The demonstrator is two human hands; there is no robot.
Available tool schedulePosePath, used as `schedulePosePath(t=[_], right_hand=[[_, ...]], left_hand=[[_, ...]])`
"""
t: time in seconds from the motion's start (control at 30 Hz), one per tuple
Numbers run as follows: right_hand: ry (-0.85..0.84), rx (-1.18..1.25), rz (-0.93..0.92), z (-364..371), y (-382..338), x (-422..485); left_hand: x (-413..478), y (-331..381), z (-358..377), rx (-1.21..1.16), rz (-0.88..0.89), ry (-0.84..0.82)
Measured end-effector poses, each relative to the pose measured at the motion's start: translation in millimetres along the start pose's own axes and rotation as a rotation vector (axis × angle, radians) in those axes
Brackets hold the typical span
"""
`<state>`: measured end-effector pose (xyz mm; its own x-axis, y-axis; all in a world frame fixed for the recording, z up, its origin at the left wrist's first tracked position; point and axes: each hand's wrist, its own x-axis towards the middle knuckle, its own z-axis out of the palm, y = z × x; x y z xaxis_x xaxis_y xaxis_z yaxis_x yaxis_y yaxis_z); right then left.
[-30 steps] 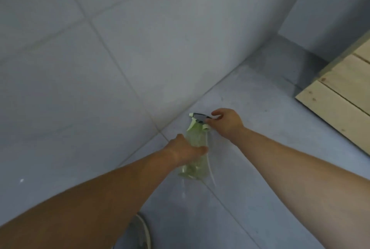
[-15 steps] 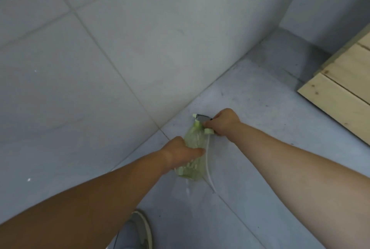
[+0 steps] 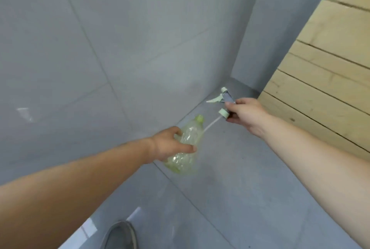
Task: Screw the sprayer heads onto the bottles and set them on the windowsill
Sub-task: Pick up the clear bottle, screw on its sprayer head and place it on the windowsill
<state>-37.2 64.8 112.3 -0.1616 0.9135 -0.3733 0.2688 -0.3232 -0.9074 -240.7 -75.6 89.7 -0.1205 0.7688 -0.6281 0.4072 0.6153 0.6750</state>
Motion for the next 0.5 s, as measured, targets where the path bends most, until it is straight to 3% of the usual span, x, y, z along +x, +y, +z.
schedulePosePath(t=[0.3,0.5], right_hand=[[0.198,0.388,-0.323,-72,-133,-120],[0.229,0.504,-0.379,-88,-161,-179]], left_hand=[[-111,43,-42,0.025,0.159,0.072],[-157,53,-44,-0.009,0.212,0.096]])
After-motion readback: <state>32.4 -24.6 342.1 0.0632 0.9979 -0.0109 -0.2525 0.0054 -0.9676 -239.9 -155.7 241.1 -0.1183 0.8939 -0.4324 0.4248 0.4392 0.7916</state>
